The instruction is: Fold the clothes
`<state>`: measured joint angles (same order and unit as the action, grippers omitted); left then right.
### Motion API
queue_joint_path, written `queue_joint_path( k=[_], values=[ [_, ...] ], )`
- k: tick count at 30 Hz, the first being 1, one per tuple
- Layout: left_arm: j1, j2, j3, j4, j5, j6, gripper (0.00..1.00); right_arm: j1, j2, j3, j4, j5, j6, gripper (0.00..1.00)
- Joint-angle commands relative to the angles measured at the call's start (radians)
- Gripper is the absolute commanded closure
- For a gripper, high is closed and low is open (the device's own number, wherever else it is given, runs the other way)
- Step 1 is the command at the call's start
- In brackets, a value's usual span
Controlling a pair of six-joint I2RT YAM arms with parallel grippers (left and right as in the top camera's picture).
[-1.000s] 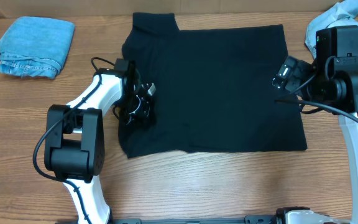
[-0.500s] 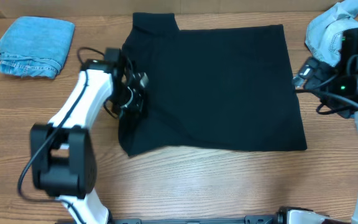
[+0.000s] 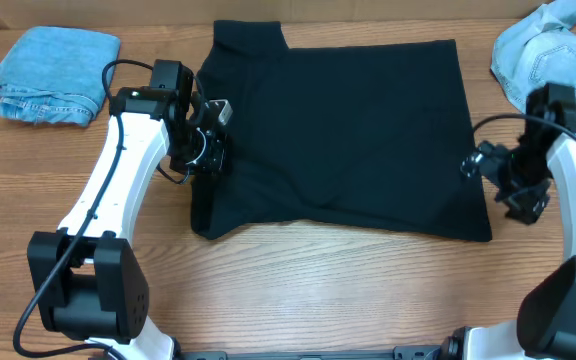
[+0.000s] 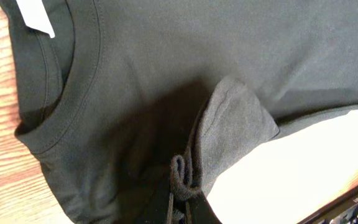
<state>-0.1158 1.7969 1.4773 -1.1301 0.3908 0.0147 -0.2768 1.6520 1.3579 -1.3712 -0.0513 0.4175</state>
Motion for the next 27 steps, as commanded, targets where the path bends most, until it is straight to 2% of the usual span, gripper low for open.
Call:
queue_joint_path(
  k=[1, 5, 7, 10, 11, 19, 27],
  values=[
    [0.003, -0.004, 0.011, -0.003, -0.004, 0.001, 0.96, -0.074, -0.013, -0.062, 0.018, -0.019, -0.003, 0.00],
    [0.003, -0.004, 0.011, -0.003, 0.002, 0.000, 0.96, -0.097, -0.013, -0.109, 0.046, -0.022, -0.002, 0.00],
    [0.003, -0.004, 0.011, -0.008, 0.002, 0.000, 0.96, -0.098, -0.013, -0.136, 0.065, -0.029, 0.010, 0.05],
    [0.003, -0.004, 0.011, -0.008, 0.003, 0.000, 0.96, -0.098, -0.013, -0.181, 0.106, -0.079, 0.024, 0.20],
    [0.003, -0.004, 0.011, -0.007, 0.002, -0.003, 0.96, -0.098, -0.013, -0.196, 0.122, -0.087, 0.032, 0.21],
    [0.003, -0.004, 0.011, -0.007, 0.003, -0.003, 0.96, -0.101, -0.013, -0.310, 0.249, -0.112, 0.060, 0.10],
    [-0.003, -0.004, 0.011, 0.005, 0.003, -0.003, 0.96, -0.161, -0.013, -0.358, 0.341, -0.105, 0.022, 0.06]
  ],
)
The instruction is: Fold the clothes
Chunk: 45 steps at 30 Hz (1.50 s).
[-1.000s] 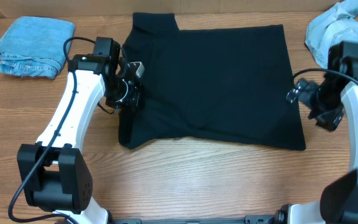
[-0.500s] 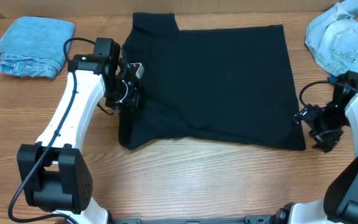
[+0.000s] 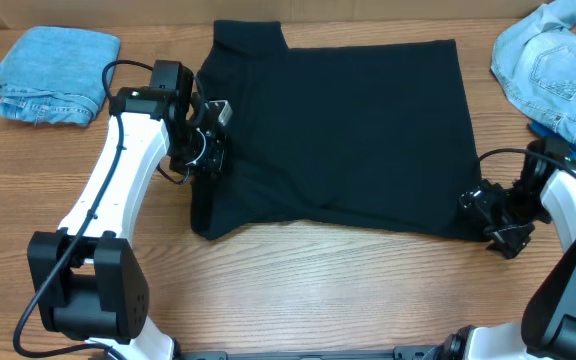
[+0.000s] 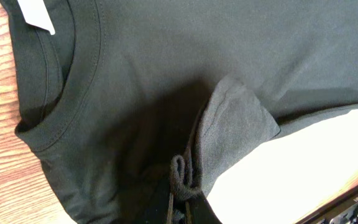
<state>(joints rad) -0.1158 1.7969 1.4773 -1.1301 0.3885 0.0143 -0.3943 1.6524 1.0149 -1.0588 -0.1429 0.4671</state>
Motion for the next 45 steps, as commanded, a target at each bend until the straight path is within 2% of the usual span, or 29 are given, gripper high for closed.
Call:
queue_joint_path(
  k=[1, 7, 12, 20, 26, 29, 31, 33, 36, 40, 45],
  values=[
    [-0.005, -0.004, 0.011, 0.005, 0.005, -0.003, 0.96, -0.060, -0.013, -0.021, 0.046, -0.040, -0.036, 0.02],
    [-0.012, -0.004, 0.011, 0.004, 0.005, -0.002, 0.96, -0.228, -0.010, -0.045, 0.145, -0.307, -0.216, 0.00],
    [-0.016, -0.004, 0.011, 0.005, 0.005, 0.001, 0.96, -0.372, 0.018, -0.046, 0.119, -0.394, -0.299, 0.00],
    [-0.016, -0.004, 0.011, 0.006, 0.004, 0.002, 0.96, -0.338, 0.139, -0.047, 0.119, -0.417, -0.319, 0.00],
    [-0.016, -0.004, 0.011, 0.006, 0.005, 0.002, 0.96, -0.336, 0.157, -0.083, 0.145, -0.417, -0.319, 0.02],
    [-0.016, -0.004, 0.011, 0.006, 0.005, 0.002, 0.96, -0.335, 0.157, -0.127, 0.167, -0.415, -0.318, 0.12],
    [-0.016, -0.004, 0.011, 0.006, 0.004, 0.002, 0.96, -0.335, 0.157, -0.140, 0.176, -0.421, -0.318, 0.28],
    [-0.016, -0.004, 0.011, 0.006, 0.004, 0.002, 0.96, -0.335, 0.157, -0.140, 0.177, -0.420, -0.314, 0.33],
    [-0.016, -0.004, 0.011, 0.006, 0.004, 0.002, 0.96, -0.335, 0.156, -0.140, 0.175, -0.420, -0.311, 0.47],
    [-0.016, -0.004, 0.011, 0.005, 0.004, 0.001, 0.96, -0.335, 0.156, -0.140, 0.181, -0.420, -0.306, 0.50],
    [-0.016, -0.004, 0.011, 0.004, 0.004, 0.001, 0.96, -0.335, 0.156, -0.140, 0.214, -0.422, -0.273, 0.48]
  ],
)
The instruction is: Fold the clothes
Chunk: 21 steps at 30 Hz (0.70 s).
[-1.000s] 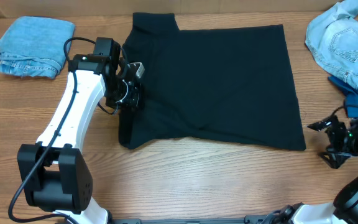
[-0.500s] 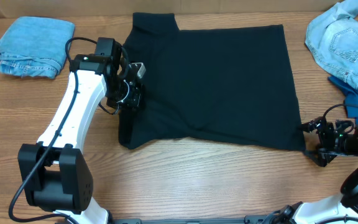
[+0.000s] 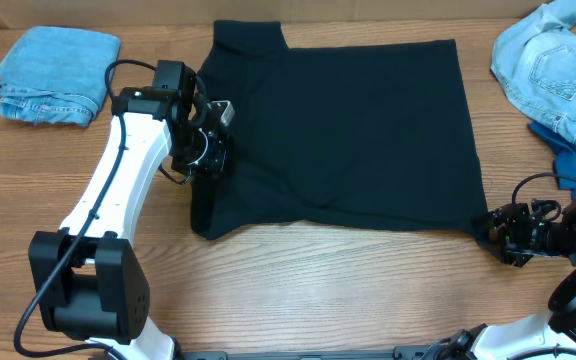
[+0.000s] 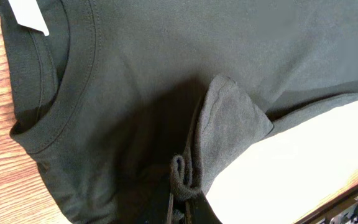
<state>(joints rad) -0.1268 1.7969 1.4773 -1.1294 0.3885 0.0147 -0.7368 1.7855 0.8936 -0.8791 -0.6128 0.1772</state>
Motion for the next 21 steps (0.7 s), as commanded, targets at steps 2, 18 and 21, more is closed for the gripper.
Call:
queue_joint_path(
  k=[2, 18, 21],
  values=[
    [-0.005, -0.004, 0.011, 0.002, 0.004, 0.000, 0.96, 0.007, 0.023, -0.018, 0.046, 0.045, 0.035, 0.48],
    [-0.005, -0.004, 0.011, -0.005, 0.004, -0.011, 0.96, 0.008, 0.023, -0.018, 0.132, -0.043, 0.085, 0.57],
    [-0.005, -0.004, 0.011, -0.009, 0.004, -0.012, 0.96, 0.008, 0.023, -0.017, 0.135, -0.045, 0.085, 0.59]
  ],
)
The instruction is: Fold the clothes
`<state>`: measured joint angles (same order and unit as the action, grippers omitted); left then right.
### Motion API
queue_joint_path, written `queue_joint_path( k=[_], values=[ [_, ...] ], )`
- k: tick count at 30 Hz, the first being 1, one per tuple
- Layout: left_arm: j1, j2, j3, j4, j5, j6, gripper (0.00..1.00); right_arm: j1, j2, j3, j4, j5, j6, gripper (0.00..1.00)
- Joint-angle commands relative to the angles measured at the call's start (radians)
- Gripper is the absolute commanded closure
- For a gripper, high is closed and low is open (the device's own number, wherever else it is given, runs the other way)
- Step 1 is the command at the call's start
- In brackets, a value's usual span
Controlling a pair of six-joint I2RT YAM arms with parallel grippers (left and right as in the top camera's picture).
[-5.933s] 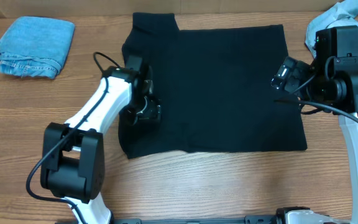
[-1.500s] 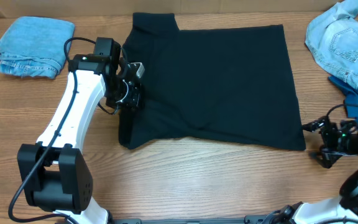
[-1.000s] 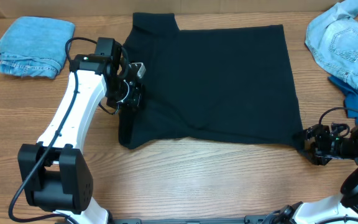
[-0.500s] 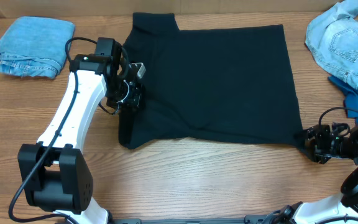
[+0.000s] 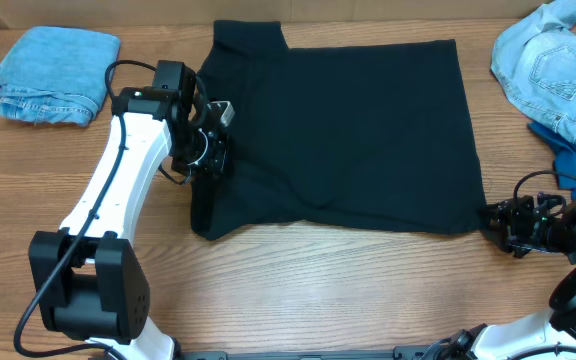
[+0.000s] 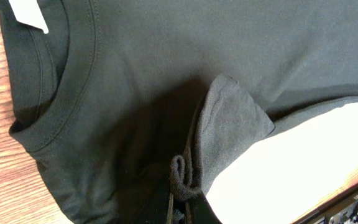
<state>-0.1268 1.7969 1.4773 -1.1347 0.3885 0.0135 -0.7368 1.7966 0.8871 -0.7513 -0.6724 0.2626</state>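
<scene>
A black T-shirt (image 5: 348,130) lies spread flat in the middle of the table, collar to the left. My left gripper (image 5: 209,152) is shut on a pinched fold of its left side; in the left wrist view the bunched fabric (image 6: 180,177) sits between the jaws, below the collar (image 6: 48,106) and the white label (image 6: 30,14). My right gripper (image 5: 495,220) lies low on the table, pointing at the shirt's lower right corner. How its jaws stand is too small to tell.
Folded blue jeans (image 5: 56,75) lie at the back left. A heap of light denim clothes (image 5: 553,60) sits at the back right, with a darker blue piece (image 5: 573,160) below it, near the right arm. Wooden table (image 5: 318,290) runs along the front.
My right gripper has shifted slightly at the shirt's lower right corner. My left gripper still holds the same pinch of fabric, and the shirt lies as before.
My left gripper stayed shut on the shirt's left side throughout. My right gripper was beside the middle of the shirt's right edge, then nearer the lower right corner, then low on the table at that corner, where it is now.
</scene>
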Motion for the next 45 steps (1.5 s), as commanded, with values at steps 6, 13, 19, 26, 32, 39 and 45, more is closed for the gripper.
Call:
queue_joint_path(
  k=[6, 13, 19, 26, 32, 39, 45],
  values=[
    [-0.005, -0.010, 0.021, 0.005, 0.005, -0.036, 0.96, 0.008, 0.010, -0.009, 0.014, -0.125, -0.009, 0.64],
    [-0.005, -0.033, 0.066, -0.029, -0.016, -0.036, 0.96, 0.036, -0.010, -0.009, -0.017, -0.152, -0.061, 0.73],
    [-0.005, -0.034, 0.073, -0.047, -0.026, -0.036, 0.96, 0.037, -0.038, -0.009, -0.021, -0.142, -0.060, 0.49],
    [-0.005, -0.034, 0.073, -0.052, -0.026, -0.035, 0.96, 0.037, -0.039, -0.009, -0.026, -0.105, -0.058, 0.45],
    [-0.005, -0.034, 0.073, -0.064, -0.034, -0.031, 0.96, 0.037, -0.039, -0.009, -0.040, -0.087, -0.057, 0.62],
    [-0.005, -0.034, 0.073, -0.065, -0.034, -0.019, 0.96, 0.037, -0.039, -0.009, -0.060, -0.057, -0.057, 0.76],
    [-0.005, -0.034, 0.073, -0.066, -0.033, -0.017, 0.96, 0.036, -0.047, -0.008, -0.060, -0.044, -0.055, 0.96]
  ],
)
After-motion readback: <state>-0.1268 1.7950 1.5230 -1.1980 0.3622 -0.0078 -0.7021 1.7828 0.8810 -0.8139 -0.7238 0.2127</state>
